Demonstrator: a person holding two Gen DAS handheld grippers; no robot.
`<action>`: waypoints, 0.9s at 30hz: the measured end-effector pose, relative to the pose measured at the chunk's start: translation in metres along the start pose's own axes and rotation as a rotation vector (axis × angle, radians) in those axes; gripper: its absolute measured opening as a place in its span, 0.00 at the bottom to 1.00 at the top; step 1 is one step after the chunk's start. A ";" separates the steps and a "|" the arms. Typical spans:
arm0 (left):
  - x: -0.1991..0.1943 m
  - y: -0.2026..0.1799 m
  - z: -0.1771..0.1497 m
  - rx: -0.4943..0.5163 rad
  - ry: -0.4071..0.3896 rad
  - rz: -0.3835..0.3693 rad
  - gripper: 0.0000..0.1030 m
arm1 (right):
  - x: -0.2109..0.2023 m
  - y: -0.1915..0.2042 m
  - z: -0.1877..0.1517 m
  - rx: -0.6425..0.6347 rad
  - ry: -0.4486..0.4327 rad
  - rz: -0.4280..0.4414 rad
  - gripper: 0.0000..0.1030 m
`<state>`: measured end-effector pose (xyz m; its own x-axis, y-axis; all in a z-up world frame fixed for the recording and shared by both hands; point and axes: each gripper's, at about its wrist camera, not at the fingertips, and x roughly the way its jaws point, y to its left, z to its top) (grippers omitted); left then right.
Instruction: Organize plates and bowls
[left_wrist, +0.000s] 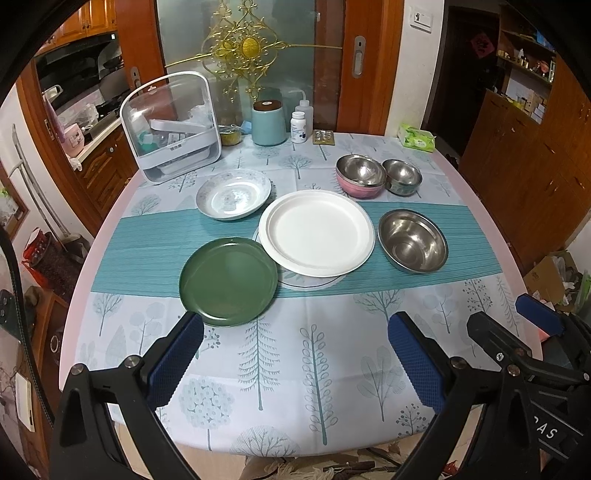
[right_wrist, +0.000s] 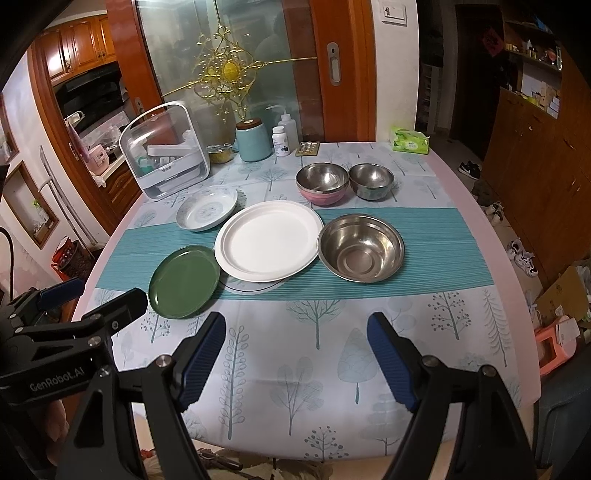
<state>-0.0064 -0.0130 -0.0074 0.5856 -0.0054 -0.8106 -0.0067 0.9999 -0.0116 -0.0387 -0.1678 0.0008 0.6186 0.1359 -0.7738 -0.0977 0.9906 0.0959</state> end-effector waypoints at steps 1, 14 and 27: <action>0.000 -0.001 0.000 -0.002 0.001 0.002 0.96 | 0.000 0.000 -0.001 -0.002 -0.001 0.002 0.77; -0.008 -0.018 -0.006 -0.016 0.012 0.035 0.96 | -0.009 -0.018 -0.005 -0.020 -0.014 0.041 0.77; -0.013 -0.023 -0.011 -0.032 0.026 0.087 0.96 | -0.006 -0.026 -0.003 -0.034 -0.005 0.093 0.77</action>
<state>-0.0227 -0.0362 -0.0031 0.5602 0.0806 -0.8244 -0.0828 0.9957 0.0411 -0.0423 -0.1941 0.0007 0.6094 0.2270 -0.7596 -0.1811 0.9727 0.1454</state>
